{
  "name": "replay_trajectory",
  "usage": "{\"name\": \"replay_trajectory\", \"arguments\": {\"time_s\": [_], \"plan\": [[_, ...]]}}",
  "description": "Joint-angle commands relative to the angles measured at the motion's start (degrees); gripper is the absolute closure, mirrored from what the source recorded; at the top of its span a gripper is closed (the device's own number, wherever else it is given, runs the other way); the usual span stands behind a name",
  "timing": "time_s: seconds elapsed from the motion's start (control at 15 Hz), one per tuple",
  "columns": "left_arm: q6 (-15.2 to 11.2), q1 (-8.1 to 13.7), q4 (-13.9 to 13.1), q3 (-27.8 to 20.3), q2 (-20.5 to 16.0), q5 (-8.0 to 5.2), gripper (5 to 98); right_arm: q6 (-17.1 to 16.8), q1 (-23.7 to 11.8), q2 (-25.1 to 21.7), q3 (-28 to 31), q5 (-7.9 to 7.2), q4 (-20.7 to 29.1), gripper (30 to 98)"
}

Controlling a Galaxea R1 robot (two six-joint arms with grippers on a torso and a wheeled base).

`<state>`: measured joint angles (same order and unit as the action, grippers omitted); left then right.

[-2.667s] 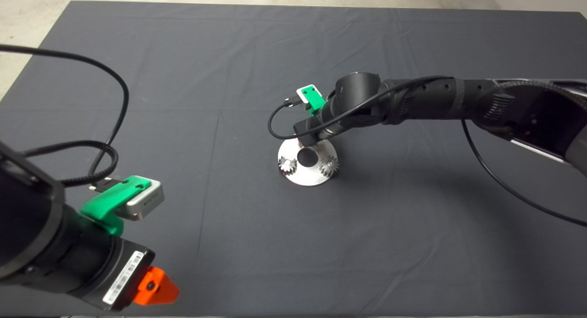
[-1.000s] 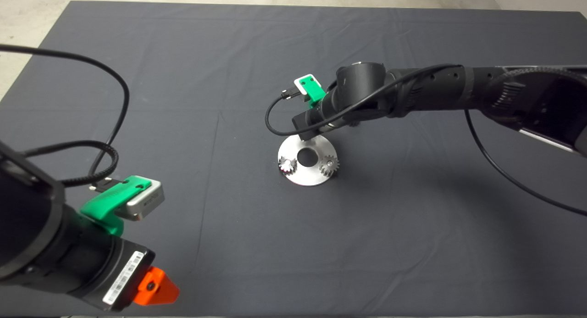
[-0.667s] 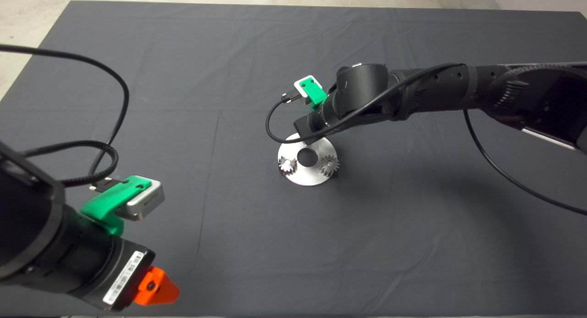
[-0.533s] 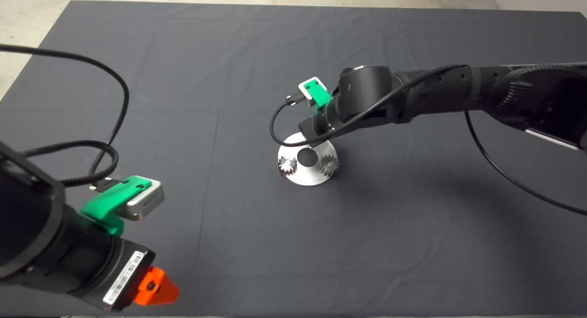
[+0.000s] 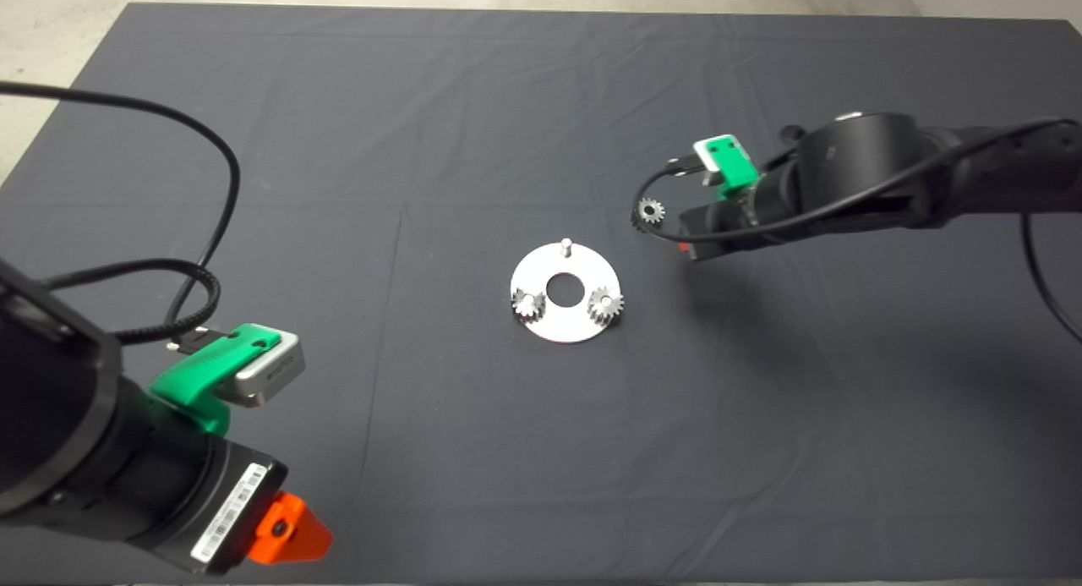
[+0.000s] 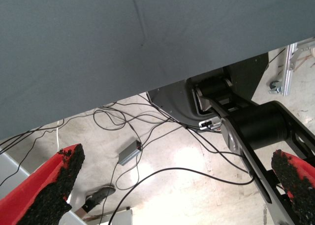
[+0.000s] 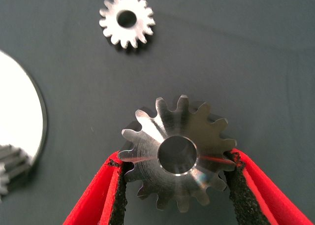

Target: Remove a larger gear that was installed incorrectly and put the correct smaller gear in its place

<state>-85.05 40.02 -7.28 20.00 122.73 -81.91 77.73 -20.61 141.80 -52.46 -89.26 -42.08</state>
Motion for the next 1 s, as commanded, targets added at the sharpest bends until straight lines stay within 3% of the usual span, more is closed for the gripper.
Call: {"name": "replay_trajectory", "arguments": {"time_s": [0.0,0.27,0.93], "plan": [[0.06,0.67,-0.54,-0.68,0.28,0.17,6.0,1.02,-1.80,-4.20,7.12,-0.91,2.36,82.2],[0.06,0.67,-0.54,-0.68,0.19,0.17,6.0,1.02,-1.27,-7.27,9.58,-0.74,2.27,82.2],[0.06,0.68,-0.54,-0.68,0.19,0.17,6.0,1.02,4.44,-6.74,10.02,-0.56,1.74,82.4]]}}
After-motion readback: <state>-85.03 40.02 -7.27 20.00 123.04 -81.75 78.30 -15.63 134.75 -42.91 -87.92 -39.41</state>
